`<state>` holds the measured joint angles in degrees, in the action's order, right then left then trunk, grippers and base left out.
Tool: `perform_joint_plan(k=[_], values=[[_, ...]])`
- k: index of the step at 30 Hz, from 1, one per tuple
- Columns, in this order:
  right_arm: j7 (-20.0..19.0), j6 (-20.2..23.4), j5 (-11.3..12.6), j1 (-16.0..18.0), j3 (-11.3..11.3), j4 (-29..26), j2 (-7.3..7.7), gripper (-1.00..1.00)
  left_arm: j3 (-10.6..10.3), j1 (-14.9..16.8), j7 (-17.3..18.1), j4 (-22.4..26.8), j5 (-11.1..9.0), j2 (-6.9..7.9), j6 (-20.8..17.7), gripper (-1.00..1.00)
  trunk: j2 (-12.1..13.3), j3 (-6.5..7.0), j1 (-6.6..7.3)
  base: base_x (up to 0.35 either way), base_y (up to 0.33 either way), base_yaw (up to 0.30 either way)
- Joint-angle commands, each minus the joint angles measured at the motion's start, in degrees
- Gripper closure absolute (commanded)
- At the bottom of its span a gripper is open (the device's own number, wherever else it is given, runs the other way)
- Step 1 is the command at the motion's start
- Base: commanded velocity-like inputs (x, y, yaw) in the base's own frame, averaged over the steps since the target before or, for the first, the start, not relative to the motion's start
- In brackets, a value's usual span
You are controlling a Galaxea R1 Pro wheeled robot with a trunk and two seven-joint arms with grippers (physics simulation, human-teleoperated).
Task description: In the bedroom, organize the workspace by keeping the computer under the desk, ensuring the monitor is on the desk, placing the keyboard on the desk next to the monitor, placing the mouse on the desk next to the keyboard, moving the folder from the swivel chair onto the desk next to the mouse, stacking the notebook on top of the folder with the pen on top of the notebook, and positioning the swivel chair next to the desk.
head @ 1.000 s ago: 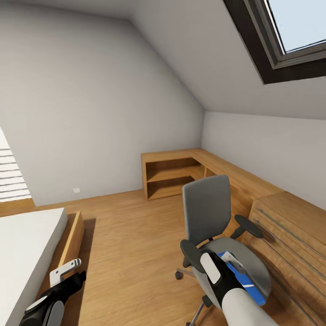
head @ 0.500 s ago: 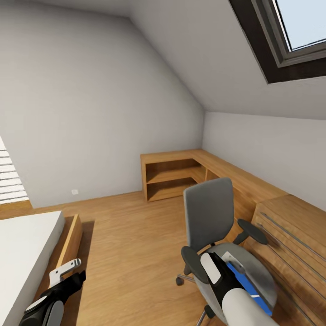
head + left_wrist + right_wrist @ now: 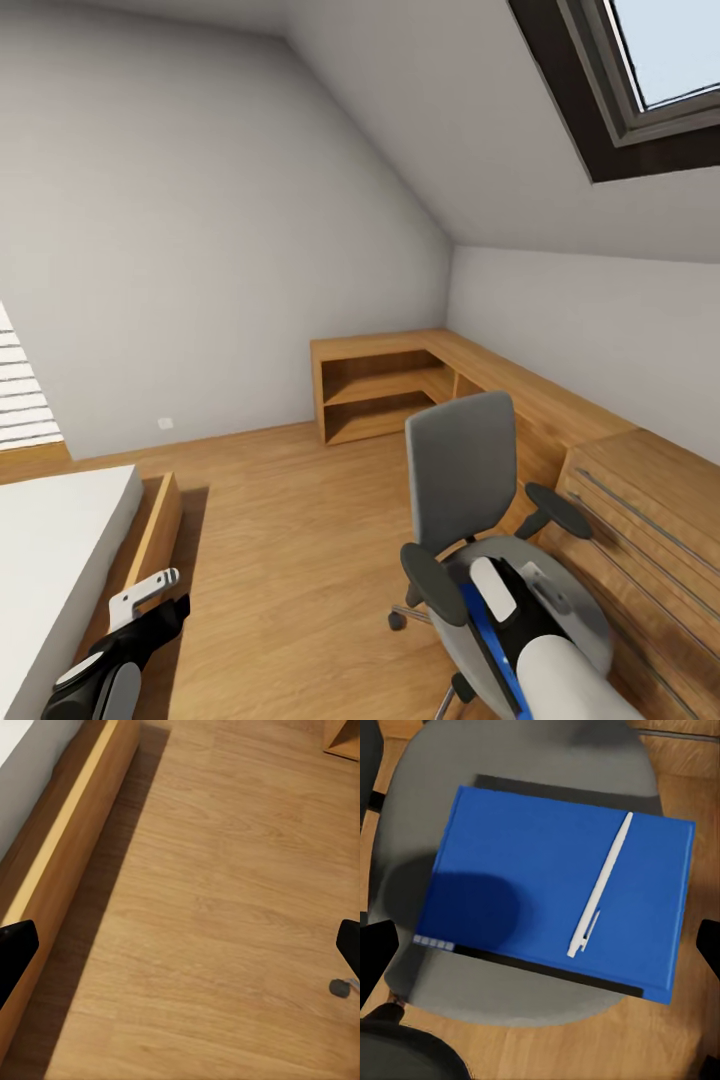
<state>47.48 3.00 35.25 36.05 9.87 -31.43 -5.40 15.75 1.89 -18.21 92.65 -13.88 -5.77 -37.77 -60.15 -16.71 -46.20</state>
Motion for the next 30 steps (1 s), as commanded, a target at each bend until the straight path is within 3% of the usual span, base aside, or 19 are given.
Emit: perform_joint_plan(k=[1, 13, 30], values=[[0.14, 0.30, 0.09, 0.04, 0.19, -0.12, 0.10, -1.00, 0.04, 0.05, -0.43, 0.08, -0.61, -0.03, -0.20, -1.00, -0.47, -0.26, -0.23, 0.000, 0.000, 0.000], [-0.01, 0.09, 0.11, 0.56, 0.15, -0.20, 1.65, -1.00, 0.14, 0.09, -0.43, 0.09, -0.62, -0.05, -0.20, -1.00, -5.28, -2.42, -2.87, 0.000, 0.000, 0.000], [-2.19, 0.41, 0.48, 1.21, 0.17, -0.07, 5.69, -1.00, 0.00, 0.06, -0.43, 0.12, -0.62, -0.21, -0.20, -1.00, -12.10, -5.47, -6.60, 0.000, 0.000, 0.000]])
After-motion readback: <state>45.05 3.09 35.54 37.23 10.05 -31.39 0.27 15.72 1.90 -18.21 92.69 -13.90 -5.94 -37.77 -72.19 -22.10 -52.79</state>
